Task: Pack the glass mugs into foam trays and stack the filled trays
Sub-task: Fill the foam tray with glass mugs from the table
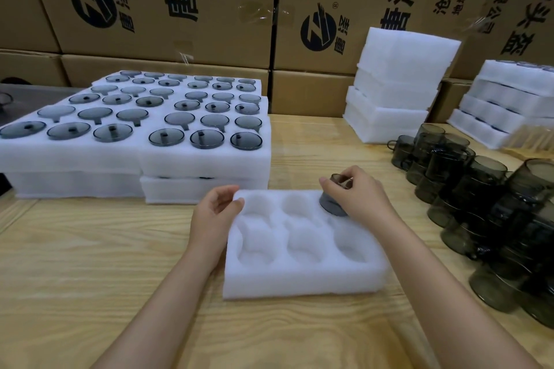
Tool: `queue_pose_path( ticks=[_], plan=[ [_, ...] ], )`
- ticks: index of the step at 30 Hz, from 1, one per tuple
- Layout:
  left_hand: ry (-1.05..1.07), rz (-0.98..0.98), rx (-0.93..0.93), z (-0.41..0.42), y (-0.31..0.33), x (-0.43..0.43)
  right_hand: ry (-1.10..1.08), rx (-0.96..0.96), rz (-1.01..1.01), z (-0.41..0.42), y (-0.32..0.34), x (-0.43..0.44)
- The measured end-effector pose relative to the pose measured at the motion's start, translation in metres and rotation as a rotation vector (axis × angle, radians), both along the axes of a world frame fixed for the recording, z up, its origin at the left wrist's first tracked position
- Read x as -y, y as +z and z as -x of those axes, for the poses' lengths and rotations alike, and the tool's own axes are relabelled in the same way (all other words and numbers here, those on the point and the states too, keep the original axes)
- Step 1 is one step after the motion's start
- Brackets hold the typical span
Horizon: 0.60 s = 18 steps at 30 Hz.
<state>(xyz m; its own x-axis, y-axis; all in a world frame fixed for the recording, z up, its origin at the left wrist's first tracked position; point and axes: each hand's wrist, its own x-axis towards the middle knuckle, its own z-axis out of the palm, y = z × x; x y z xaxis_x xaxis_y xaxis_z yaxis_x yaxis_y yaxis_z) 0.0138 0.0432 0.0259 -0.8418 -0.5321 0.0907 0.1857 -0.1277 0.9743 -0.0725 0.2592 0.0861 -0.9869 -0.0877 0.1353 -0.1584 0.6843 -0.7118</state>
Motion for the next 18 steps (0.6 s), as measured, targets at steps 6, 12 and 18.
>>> queue_pose_path(
  ticks=[6, 12, 18],
  plan=[
    [0.001, 0.011, 0.000, 0.000, -0.001, 0.001, 0.159, 0.030, -0.321, -0.002, -0.009, 0.000],
    [0.000, 0.012, 0.000, 0.001, 0.000, -0.001, 0.184, 0.184, -0.128, 0.006, -0.009, -0.011],
    [-0.005, 0.015, 0.003, -0.001, 0.001, -0.001, 0.315, 0.109, -0.576, 0.024, -0.010, 0.014]
  ],
)
